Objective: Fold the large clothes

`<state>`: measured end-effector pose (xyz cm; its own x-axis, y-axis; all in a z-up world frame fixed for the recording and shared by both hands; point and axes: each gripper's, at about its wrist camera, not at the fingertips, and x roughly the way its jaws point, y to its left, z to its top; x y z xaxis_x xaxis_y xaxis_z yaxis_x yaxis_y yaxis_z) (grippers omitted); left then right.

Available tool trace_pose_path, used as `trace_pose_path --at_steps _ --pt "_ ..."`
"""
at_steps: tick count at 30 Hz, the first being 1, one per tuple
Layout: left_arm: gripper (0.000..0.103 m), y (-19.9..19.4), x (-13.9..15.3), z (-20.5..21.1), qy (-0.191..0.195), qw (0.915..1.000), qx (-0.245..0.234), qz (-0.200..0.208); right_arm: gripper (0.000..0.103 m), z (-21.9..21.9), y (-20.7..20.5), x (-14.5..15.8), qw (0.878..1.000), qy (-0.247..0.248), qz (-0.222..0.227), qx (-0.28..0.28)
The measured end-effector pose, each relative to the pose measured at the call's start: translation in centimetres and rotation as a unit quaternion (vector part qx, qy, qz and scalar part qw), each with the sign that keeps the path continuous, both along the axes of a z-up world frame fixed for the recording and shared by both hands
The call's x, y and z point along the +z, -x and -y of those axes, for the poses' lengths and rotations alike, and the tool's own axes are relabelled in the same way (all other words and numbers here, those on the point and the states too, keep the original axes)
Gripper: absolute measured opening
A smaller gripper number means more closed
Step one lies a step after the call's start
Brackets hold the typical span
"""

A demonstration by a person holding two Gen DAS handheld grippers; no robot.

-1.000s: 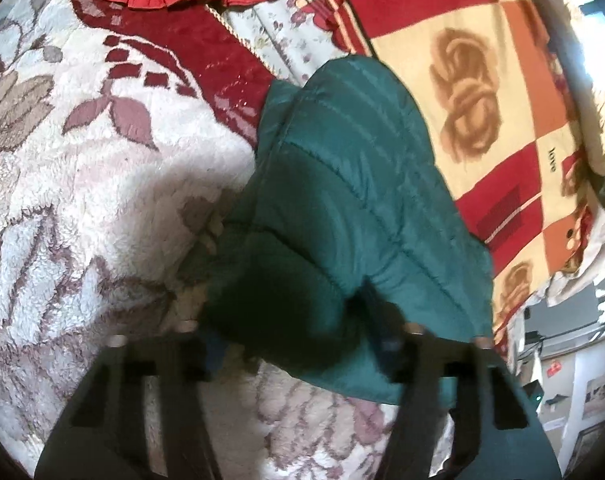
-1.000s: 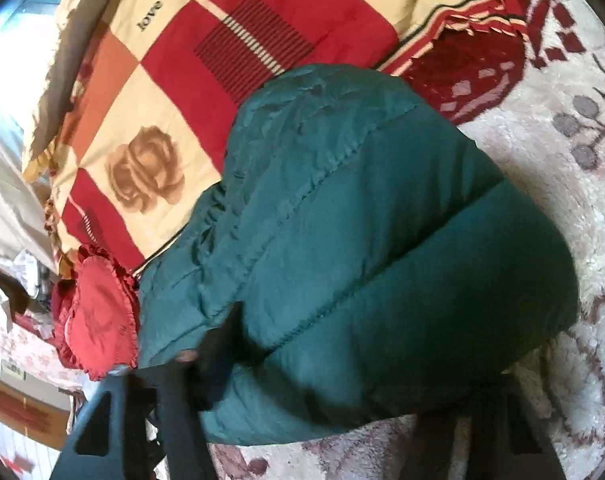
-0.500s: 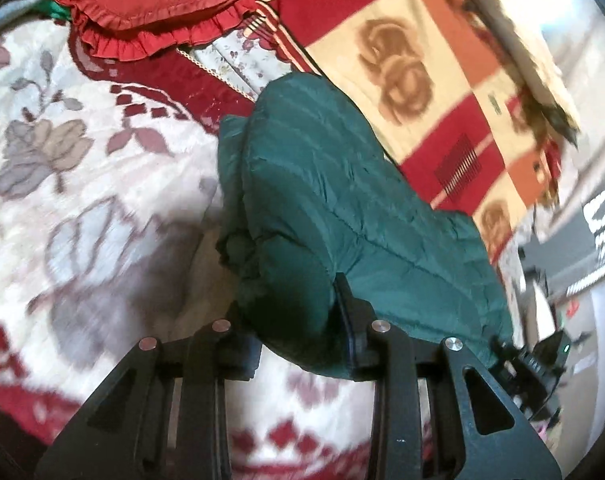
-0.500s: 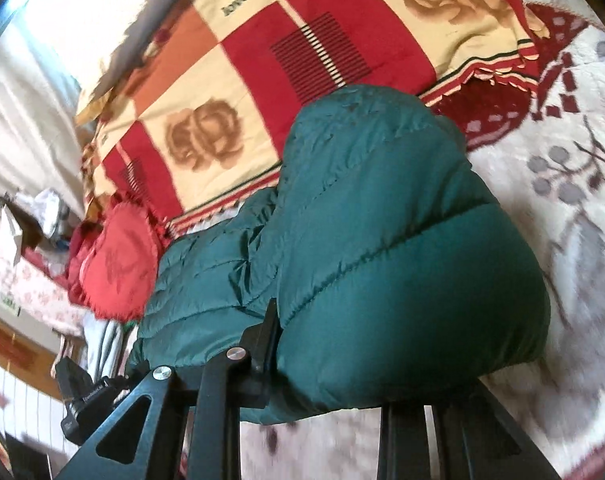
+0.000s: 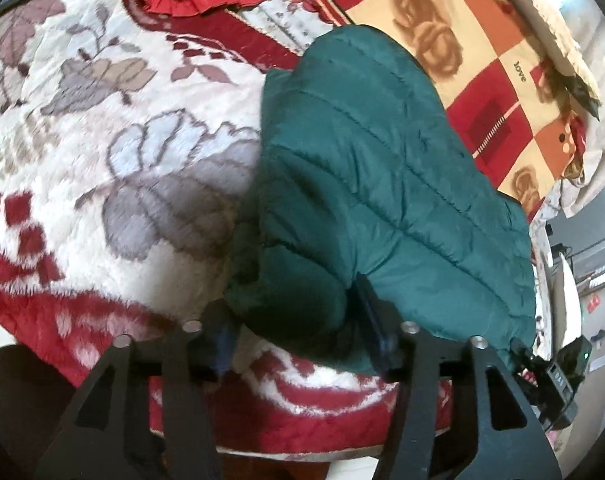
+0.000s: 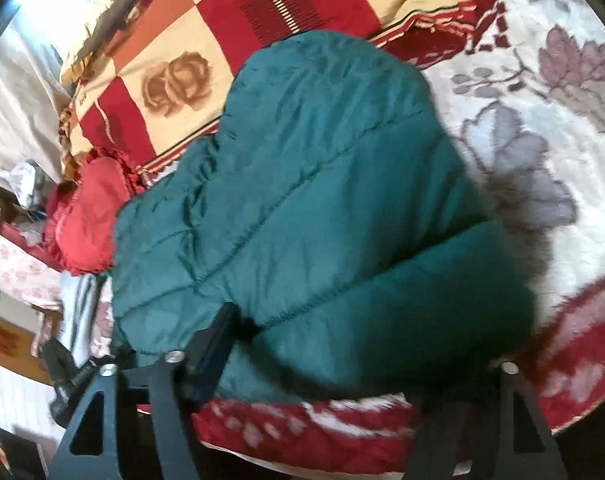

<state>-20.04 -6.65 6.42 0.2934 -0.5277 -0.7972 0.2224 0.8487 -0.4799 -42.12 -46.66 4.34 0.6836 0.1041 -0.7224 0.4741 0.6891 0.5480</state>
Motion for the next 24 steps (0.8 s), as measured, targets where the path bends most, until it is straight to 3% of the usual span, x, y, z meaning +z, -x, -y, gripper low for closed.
trace_pose_path --at_steps 6,11,21,24 --pt "0.062 1.3 1.3 -0.9 -0.046 0.9985 0.004 0.030 0.073 0.7 2.4 1.2 0.999 0.025 -0.014 -0.021" --pt "0.062 3.2 3.8 -0.5 -0.082 0.9926 -0.005 0.089 0.077 -0.1 4.0 3.4 0.996 0.084 -0.014 -0.021" --pt "0.062 6.5 7.0 2.9 -0.114 0.9801 -0.033 0.159 0.087 -5.7 3.5 8.3 0.973 0.230 0.028 0.016" --pt "0.062 7.4 7.4 4.2 -0.119 0.9769 -0.040 0.173 0.087 -7.5 2.5 8.6 0.969 0.243 0.038 0.028"
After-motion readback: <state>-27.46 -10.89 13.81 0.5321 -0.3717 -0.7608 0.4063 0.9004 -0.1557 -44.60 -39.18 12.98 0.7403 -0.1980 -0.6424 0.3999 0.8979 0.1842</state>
